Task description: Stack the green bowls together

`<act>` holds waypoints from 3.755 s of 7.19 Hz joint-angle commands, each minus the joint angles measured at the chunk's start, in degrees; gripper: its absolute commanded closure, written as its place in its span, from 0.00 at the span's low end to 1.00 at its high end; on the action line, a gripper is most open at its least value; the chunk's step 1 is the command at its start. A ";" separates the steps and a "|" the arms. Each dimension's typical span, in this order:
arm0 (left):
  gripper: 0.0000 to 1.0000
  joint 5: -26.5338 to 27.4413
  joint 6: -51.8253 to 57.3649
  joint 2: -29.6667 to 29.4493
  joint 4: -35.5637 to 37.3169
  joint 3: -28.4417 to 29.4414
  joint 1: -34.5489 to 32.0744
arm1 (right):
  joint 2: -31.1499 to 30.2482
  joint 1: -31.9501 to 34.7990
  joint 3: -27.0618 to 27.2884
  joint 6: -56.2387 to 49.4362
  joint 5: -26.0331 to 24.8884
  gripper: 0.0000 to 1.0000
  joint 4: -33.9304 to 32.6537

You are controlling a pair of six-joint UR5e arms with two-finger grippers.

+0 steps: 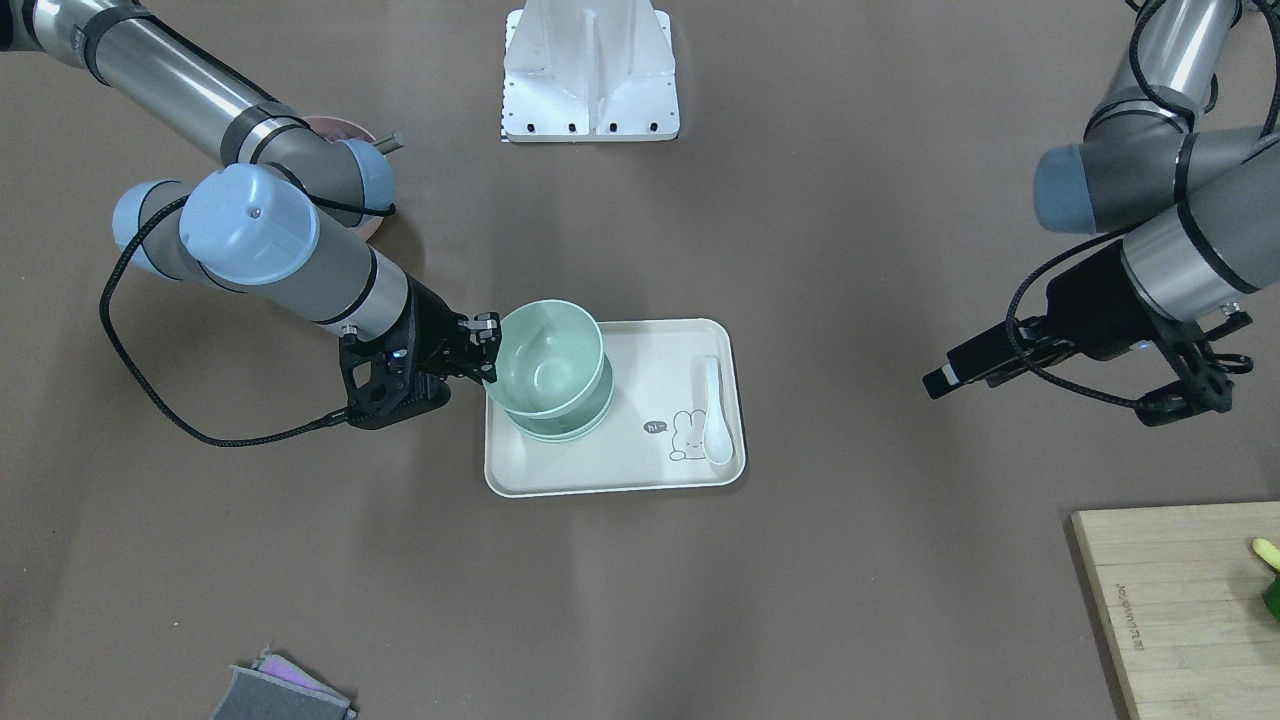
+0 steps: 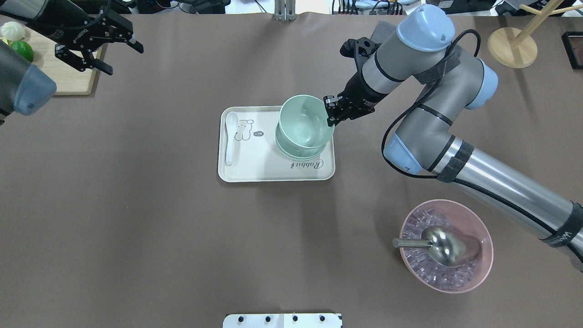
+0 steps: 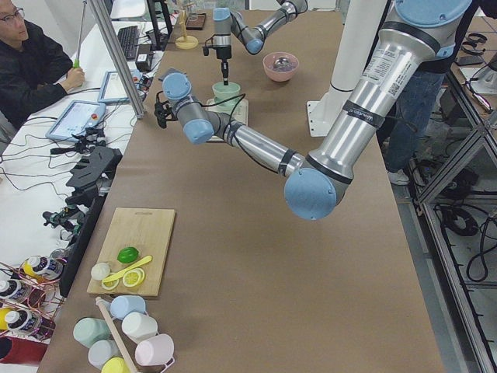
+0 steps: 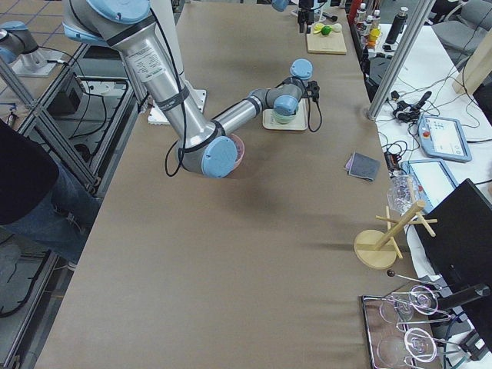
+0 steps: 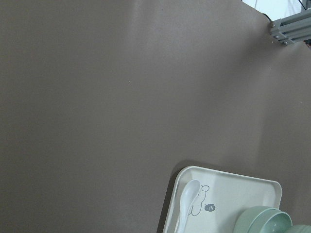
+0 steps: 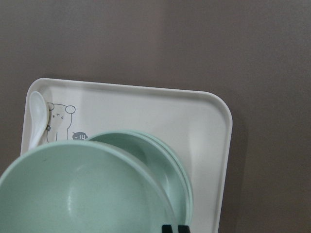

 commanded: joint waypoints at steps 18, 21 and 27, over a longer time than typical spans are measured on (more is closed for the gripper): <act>0.02 12.65 49.30 16.44 13.84 -0.49 -14.73 | -15.61 22.30 11.96 -36.83 -5.59 0.00 -36.14; 0.02 12.92 49.39 22.75 11.96 0.37 -14.56 | -25.10 28.36 7.23 -47.79 -5.53 0.00 -35.47; 0.02 13.27 55.58 24.53 20.34 -4.25 -20.52 | -29.17 40.87 1.75 -56.98 -2.63 0.00 -33.98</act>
